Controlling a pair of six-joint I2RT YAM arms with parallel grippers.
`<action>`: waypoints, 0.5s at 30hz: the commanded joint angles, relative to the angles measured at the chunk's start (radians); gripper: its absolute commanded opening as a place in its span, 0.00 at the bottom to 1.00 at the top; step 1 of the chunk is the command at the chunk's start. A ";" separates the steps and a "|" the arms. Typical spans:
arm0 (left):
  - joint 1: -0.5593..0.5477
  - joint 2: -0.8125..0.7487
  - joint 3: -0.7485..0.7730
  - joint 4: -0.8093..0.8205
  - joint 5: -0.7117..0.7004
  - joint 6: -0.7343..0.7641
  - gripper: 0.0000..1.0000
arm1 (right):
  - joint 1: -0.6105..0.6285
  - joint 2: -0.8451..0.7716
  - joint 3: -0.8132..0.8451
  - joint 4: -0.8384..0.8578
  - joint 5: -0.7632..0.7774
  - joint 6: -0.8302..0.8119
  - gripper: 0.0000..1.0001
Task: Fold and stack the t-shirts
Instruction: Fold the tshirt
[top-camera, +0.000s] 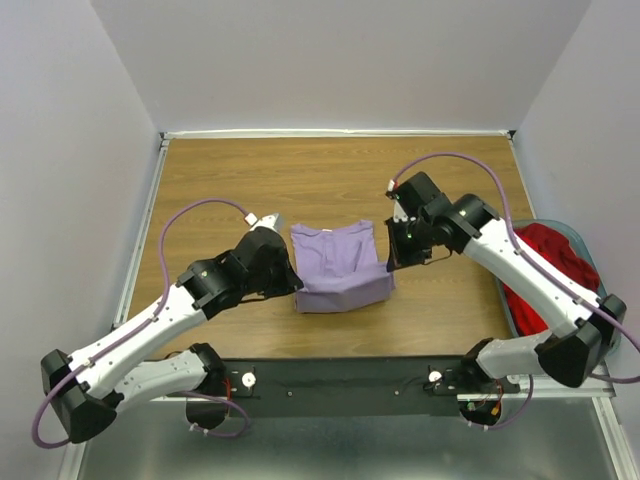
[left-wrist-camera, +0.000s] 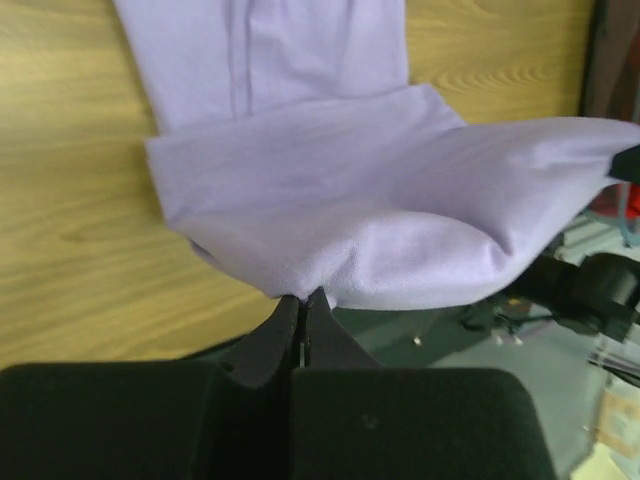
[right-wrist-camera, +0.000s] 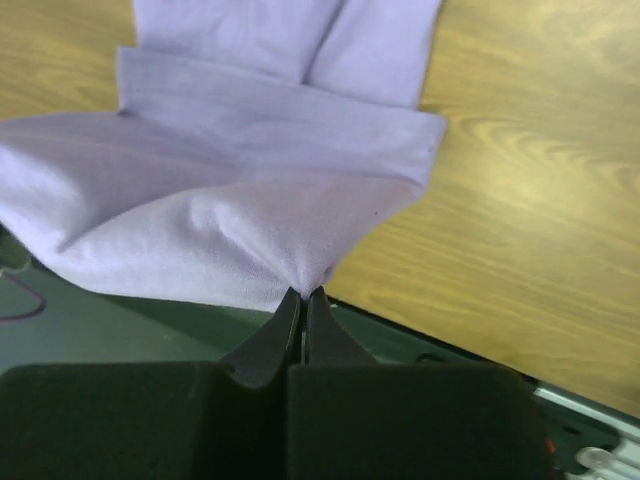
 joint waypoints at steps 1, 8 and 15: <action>0.074 0.053 0.044 0.046 0.015 0.148 0.00 | -0.019 0.089 0.100 -0.034 0.111 -0.100 0.00; 0.178 0.110 0.087 0.095 0.046 0.245 0.00 | -0.094 0.181 0.201 -0.027 0.050 -0.169 0.00; 0.278 0.184 0.107 0.160 0.119 0.324 0.00 | -0.209 0.273 0.287 -0.019 -0.022 -0.243 0.00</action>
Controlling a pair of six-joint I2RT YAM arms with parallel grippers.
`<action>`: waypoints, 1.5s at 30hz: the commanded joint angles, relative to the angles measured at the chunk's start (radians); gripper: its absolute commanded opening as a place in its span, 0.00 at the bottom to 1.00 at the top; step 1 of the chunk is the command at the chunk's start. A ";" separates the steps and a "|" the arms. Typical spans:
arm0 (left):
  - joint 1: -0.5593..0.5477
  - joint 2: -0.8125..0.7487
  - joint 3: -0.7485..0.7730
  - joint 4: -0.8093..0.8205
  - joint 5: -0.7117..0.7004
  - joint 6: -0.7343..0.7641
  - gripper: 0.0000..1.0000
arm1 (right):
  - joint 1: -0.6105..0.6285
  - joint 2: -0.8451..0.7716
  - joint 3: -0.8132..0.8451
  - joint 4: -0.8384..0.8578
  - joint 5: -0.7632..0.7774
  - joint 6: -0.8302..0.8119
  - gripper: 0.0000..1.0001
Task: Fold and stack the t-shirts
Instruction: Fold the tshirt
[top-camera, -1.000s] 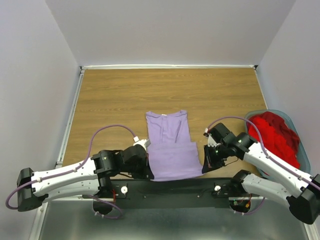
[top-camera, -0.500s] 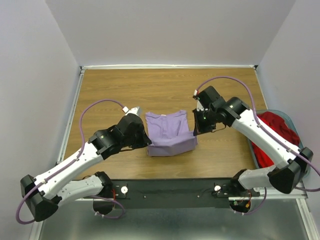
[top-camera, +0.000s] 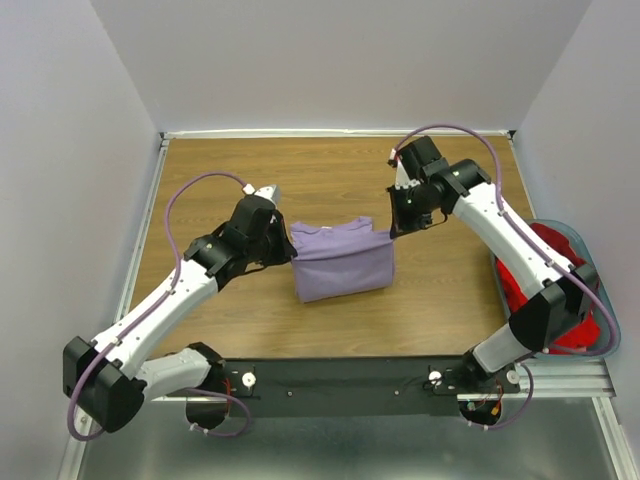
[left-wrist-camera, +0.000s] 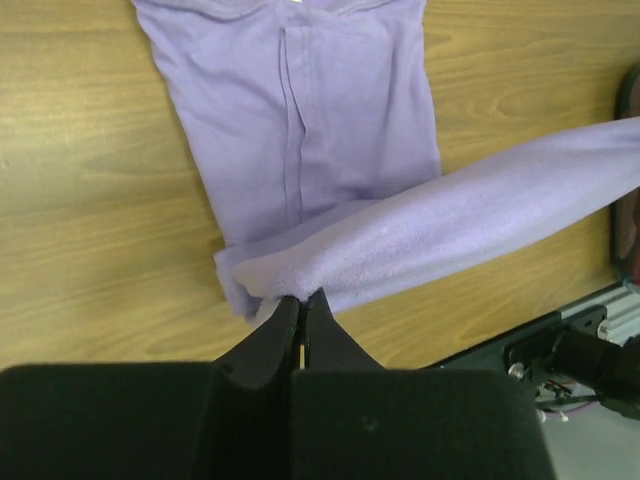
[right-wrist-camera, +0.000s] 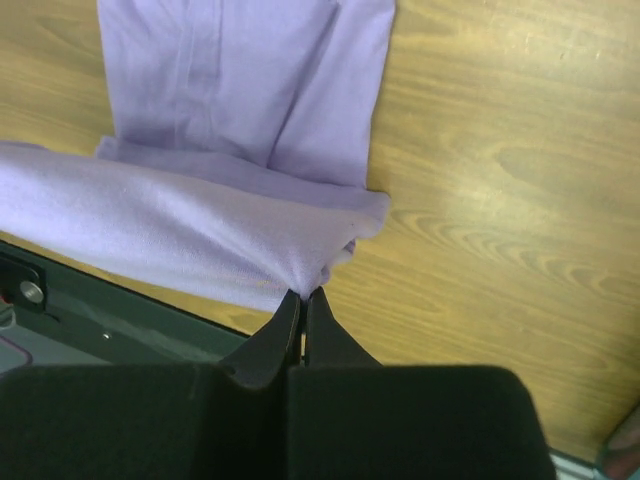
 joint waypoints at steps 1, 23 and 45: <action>0.062 0.033 0.038 0.042 0.052 0.104 0.00 | -0.074 0.064 0.069 -0.011 -0.055 -0.082 0.01; 0.285 0.546 0.176 0.310 0.127 0.231 0.00 | -0.185 0.504 0.277 0.124 -0.094 -0.105 0.00; 0.257 0.568 0.210 0.375 0.012 0.193 0.81 | -0.237 0.330 0.032 0.506 -0.101 -0.065 0.46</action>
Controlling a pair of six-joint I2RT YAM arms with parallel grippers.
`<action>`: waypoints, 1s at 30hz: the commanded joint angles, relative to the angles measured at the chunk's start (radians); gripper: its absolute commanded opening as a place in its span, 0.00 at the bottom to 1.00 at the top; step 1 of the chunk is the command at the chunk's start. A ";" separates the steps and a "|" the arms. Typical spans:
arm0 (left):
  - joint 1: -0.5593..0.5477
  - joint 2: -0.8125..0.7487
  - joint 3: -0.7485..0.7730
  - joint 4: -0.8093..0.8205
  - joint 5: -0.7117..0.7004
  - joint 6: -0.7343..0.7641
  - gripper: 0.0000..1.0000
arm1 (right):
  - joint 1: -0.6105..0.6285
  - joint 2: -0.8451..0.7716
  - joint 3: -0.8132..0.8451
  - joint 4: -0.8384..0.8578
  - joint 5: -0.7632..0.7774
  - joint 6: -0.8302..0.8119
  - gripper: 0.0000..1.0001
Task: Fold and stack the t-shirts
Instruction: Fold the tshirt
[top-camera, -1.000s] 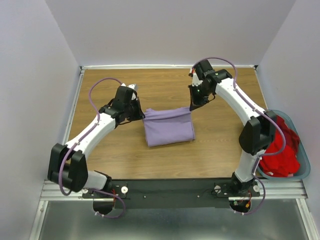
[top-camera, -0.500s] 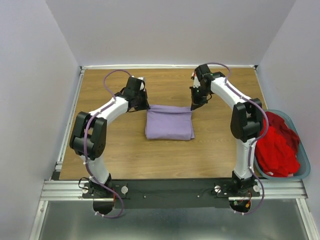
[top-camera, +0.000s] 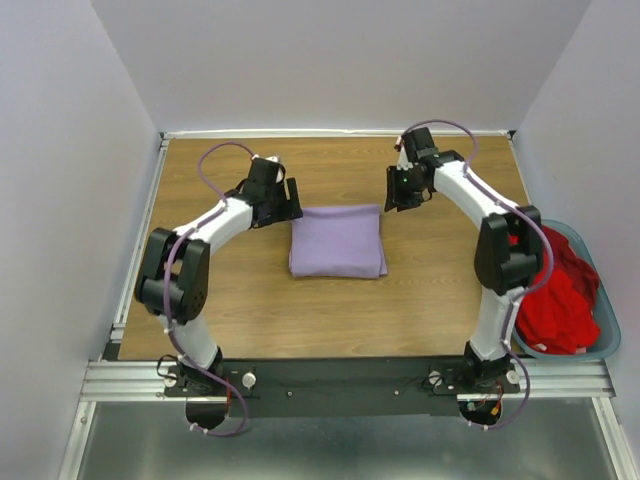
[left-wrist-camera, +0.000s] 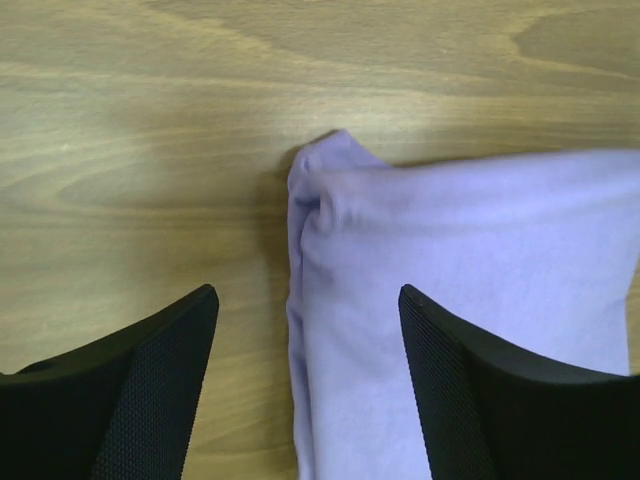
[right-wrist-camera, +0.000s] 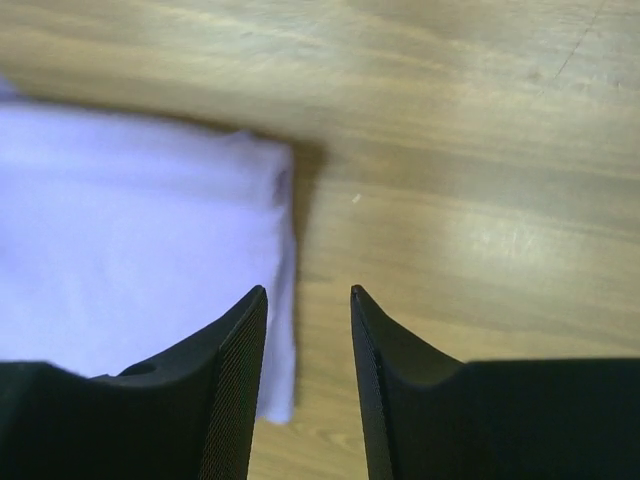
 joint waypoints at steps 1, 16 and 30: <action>-0.026 -0.166 -0.082 0.052 -0.068 -0.004 0.81 | -0.006 -0.211 -0.132 0.208 -0.115 -0.003 0.46; -0.020 0.008 -0.067 0.315 0.040 -0.049 0.20 | -0.023 0.013 -0.263 0.699 -0.761 0.162 0.42; 0.083 0.289 0.120 0.320 0.144 -0.070 0.31 | -0.168 0.275 -0.227 0.966 -0.881 0.383 0.44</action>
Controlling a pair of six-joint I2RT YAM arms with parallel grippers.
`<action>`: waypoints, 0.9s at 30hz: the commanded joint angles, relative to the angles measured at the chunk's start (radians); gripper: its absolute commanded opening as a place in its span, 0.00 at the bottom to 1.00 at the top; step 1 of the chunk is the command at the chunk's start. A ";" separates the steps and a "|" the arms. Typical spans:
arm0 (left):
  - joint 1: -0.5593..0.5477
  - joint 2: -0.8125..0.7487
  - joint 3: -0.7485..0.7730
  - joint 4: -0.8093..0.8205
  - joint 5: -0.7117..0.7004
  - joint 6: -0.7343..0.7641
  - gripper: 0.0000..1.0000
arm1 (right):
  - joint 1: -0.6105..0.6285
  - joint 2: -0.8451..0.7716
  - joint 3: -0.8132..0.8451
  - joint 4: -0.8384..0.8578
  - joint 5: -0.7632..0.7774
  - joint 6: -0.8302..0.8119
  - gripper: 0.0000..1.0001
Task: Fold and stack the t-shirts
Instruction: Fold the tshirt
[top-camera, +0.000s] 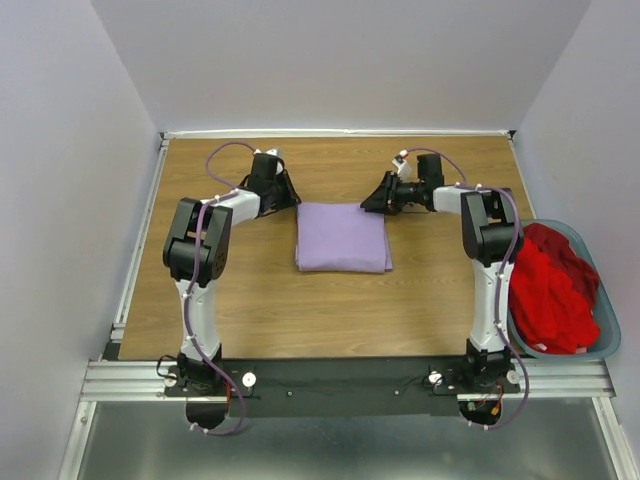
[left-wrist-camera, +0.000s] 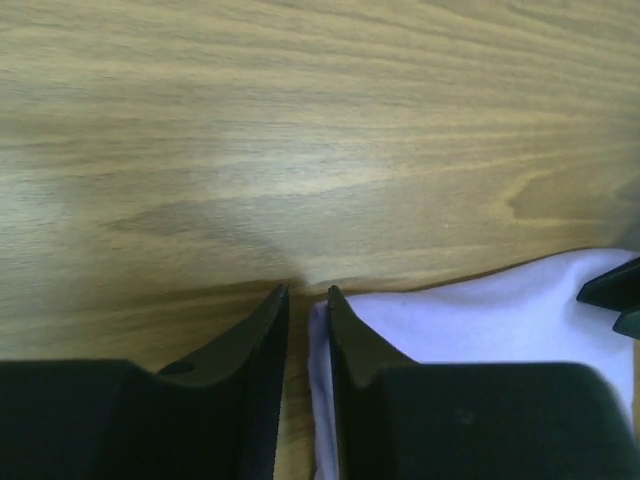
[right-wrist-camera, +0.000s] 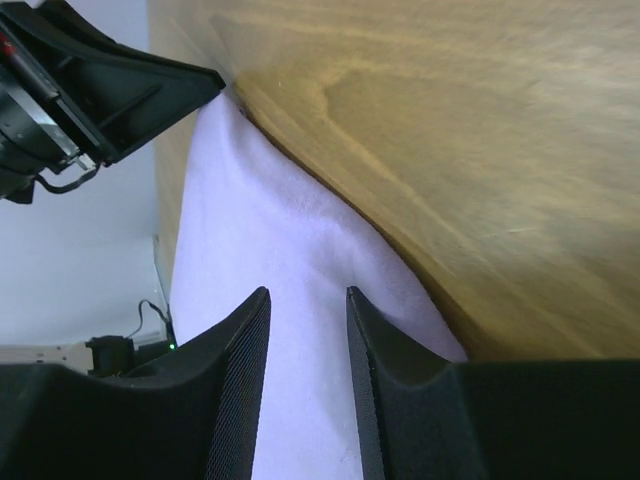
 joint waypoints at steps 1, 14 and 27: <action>0.018 -0.012 -0.003 0.005 0.044 -0.001 0.36 | -0.030 -0.003 -0.008 0.087 -0.042 0.058 0.45; -0.086 -0.483 -0.294 -0.013 0.073 -0.007 0.57 | 0.021 -0.468 -0.484 0.297 -0.157 0.219 0.56; -0.152 -0.414 -0.685 0.195 0.137 -0.118 0.26 | 0.015 -0.260 -0.724 0.444 -0.097 0.159 0.46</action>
